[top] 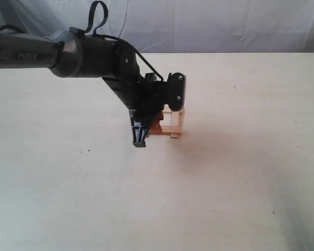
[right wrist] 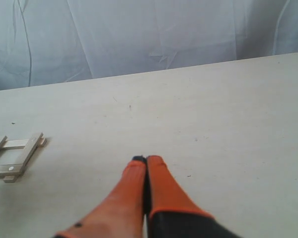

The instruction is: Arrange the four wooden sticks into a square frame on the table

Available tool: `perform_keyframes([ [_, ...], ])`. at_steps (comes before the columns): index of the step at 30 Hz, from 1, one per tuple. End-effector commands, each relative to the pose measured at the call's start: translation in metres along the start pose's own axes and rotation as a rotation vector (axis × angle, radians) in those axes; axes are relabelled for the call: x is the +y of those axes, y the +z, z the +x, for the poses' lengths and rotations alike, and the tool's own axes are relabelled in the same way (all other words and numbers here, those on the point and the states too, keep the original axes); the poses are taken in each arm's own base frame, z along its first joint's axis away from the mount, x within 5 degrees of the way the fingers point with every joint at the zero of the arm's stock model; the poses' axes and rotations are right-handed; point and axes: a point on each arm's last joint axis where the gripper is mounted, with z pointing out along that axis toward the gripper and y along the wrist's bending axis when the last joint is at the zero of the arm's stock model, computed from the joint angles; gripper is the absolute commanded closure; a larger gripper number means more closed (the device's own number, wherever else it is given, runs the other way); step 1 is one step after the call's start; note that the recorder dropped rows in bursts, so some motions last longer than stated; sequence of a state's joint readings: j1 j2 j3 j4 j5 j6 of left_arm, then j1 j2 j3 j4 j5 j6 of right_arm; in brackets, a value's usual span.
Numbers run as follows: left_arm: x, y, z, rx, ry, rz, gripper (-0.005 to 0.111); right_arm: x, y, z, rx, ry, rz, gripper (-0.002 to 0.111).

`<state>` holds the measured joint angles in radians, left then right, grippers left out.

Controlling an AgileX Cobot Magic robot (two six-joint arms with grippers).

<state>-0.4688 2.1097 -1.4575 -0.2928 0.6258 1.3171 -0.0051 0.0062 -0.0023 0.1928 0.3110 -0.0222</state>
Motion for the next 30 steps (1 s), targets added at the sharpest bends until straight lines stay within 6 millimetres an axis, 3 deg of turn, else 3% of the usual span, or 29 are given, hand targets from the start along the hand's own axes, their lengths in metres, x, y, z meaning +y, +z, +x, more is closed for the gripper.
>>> perform_keyframes([
  [1,0.005,-0.02,-0.008,-0.031,-0.088,-0.045,0.088,0.0,0.0,0.0,-0.011,0.001,0.005,0.109],
  [5,0.008,-0.039,-0.011,-0.039,-0.235,-0.074,0.107,0.0,0.0,0.0,-0.011,0.001,0.005,0.109],
  [11,0.007,-0.057,-0.004,0.057,-0.463,-0.092,0.107,0.0,0.0,0.0,-0.011,0.001,0.005,0.109],
  [18,0.015,-0.106,0.034,0.106,-0.943,-0.075,0.107,0.0,0.0,0.0,-0.011,0.001,0.005,0.109],
  [22,0.017,-0.136,0.064,0.01,-1.18,-0.049,0.107,0.0,0.0,0.0,-0.011,0.001,0.005,0.109],
  [27,-0.007,-0.167,0.087,-0.035,-1.276,-0.067,0.107,0.0,0.0,0.0,-0.011,0.001,0.005,0.109],
  [30,-0.033,-0.184,0.093,-0.062,-1.277,-0.131,0.107,0.0,0.0,0.0,-0.011,0.001,0.005,0.109],
])
